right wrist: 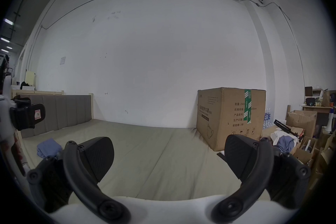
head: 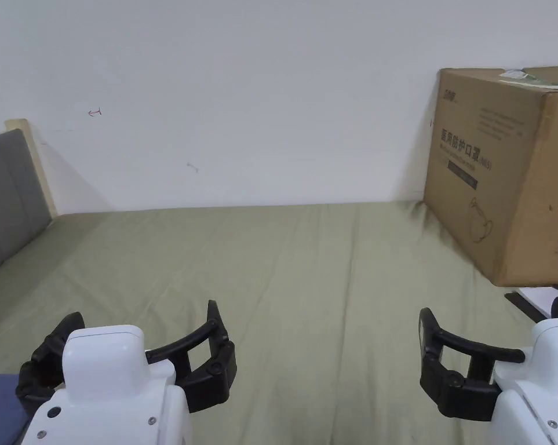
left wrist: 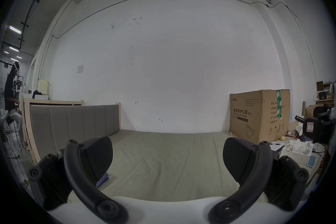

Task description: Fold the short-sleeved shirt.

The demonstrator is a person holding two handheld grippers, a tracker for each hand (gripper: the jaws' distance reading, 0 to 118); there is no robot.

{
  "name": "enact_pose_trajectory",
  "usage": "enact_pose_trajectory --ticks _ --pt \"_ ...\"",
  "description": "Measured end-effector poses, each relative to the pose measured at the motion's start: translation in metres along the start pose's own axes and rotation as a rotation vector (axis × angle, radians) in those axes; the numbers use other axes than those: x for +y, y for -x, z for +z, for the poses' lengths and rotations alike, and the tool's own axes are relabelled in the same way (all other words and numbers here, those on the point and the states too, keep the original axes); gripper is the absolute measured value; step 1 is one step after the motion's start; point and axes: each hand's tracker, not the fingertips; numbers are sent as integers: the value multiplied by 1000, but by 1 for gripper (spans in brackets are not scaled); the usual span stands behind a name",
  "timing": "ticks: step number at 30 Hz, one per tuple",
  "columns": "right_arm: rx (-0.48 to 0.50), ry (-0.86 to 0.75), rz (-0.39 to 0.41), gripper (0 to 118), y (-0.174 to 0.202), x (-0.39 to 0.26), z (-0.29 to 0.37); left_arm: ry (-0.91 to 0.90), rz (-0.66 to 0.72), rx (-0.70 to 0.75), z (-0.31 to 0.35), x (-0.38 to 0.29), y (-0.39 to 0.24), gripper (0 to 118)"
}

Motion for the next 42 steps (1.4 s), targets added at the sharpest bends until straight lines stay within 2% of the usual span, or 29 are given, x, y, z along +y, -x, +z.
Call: enact_pose_trajectory --ticks 4,11,18,23,27,35,42 --pt "16 -1 2 118 4 0 2 10 -34 23 -3 -5 2 118" --pt "37 24 9 118 11 -4 1 51 43 -42 -4 -6 11 118" --pt "60 68 8 118 14 -7 0 97 16 17 -9 -7 8 117" --pt "74 81 29 118 19 -9 -1 129 66 10 -7 -5 8 117" --pt "91 101 33 118 22 -11 -2 198 -1 33 -12 -5 -1 117" --pt "106 136 26 118 26 -15 -4 274 27 -52 -11 -11 -6 117" --pt "99 150 24 118 25 -17 -4 257 32 14 -12 -12 -8 117"
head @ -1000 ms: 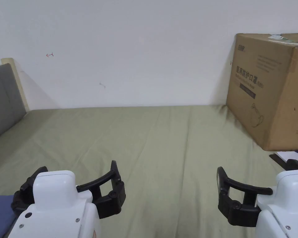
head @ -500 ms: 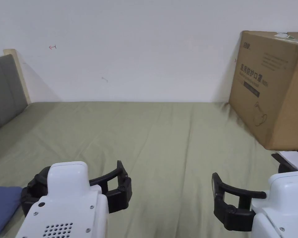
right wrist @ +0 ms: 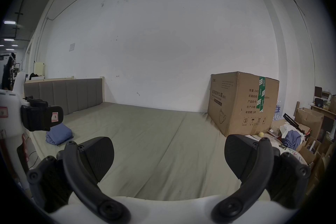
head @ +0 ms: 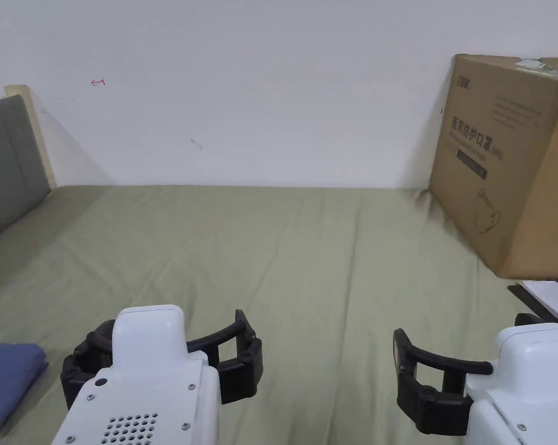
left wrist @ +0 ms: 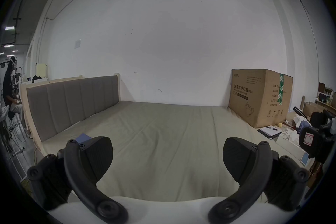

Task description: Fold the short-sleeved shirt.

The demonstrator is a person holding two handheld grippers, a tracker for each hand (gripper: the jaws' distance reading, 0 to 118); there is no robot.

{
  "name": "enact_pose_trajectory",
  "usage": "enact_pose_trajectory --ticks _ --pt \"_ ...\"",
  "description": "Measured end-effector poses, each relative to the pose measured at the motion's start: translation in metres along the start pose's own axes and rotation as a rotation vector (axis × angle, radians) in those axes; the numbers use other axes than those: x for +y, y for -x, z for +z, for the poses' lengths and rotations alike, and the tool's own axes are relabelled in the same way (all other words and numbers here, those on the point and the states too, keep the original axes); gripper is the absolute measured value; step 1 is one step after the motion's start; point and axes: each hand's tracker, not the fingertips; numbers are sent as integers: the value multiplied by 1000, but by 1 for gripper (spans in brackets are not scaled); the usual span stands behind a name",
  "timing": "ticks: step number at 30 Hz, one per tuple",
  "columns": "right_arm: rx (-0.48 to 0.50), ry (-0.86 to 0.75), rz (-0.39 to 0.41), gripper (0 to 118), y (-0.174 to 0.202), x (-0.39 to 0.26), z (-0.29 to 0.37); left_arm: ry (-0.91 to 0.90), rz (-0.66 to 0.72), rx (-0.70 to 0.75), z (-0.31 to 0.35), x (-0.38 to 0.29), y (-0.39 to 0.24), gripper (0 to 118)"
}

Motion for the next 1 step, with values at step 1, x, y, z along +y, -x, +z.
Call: enact_pose_trajectory --ticks 1 --pt "-2 0 0 118 0 0 0 -1 -4 8 0 1 -1 117"
